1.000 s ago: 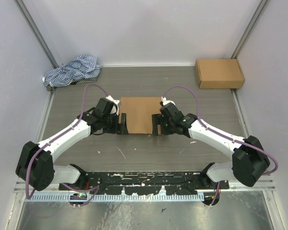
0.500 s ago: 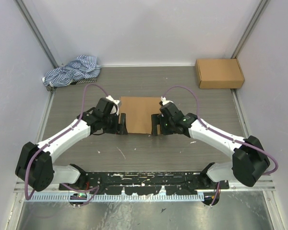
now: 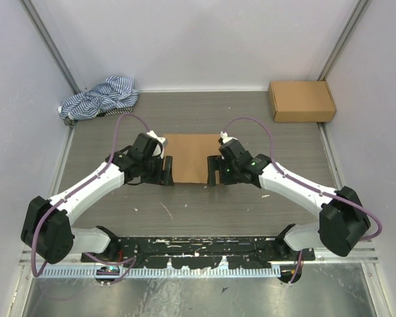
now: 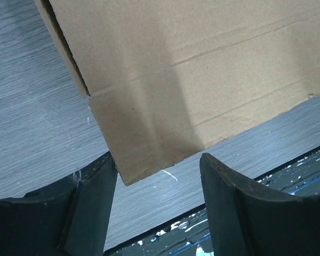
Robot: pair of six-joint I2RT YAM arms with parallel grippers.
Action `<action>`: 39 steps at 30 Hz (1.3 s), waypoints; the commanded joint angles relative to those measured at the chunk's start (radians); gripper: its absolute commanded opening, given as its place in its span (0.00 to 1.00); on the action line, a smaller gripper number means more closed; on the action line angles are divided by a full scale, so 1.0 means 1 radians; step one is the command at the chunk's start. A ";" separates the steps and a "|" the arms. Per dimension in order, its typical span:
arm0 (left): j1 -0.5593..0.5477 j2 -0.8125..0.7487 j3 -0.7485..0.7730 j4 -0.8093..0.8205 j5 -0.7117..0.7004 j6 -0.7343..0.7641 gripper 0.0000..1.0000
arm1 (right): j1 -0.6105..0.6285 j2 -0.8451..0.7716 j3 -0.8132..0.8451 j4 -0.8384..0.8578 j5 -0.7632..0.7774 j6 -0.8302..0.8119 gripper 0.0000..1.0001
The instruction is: Fold the paper box
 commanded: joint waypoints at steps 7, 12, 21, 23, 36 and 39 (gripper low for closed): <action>-0.044 0.018 0.080 -0.119 -0.071 0.032 0.68 | 0.006 0.020 0.041 0.045 -0.039 0.012 0.87; -0.056 0.039 0.085 -0.132 -0.096 0.034 0.68 | 0.007 0.023 0.032 0.061 -0.043 0.011 0.87; -0.058 0.026 0.074 -0.135 -0.108 0.024 0.68 | 0.005 0.040 0.021 0.081 -0.061 0.016 0.87; -0.058 0.012 0.075 -0.135 -0.110 0.020 0.68 | 0.006 0.031 0.020 0.077 -0.063 0.017 0.87; -0.058 -0.016 0.090 -0.144 -0.088 0.010 0.68 | 0.006 -0.009 0.033 0.064 -0.098 0.030 0.87; -0.057 -0.016 0.089 -0.145 -0.083 0.010 0.68 | 0.006 -0.009 0.038 0.063 -0.114 0.032 0.86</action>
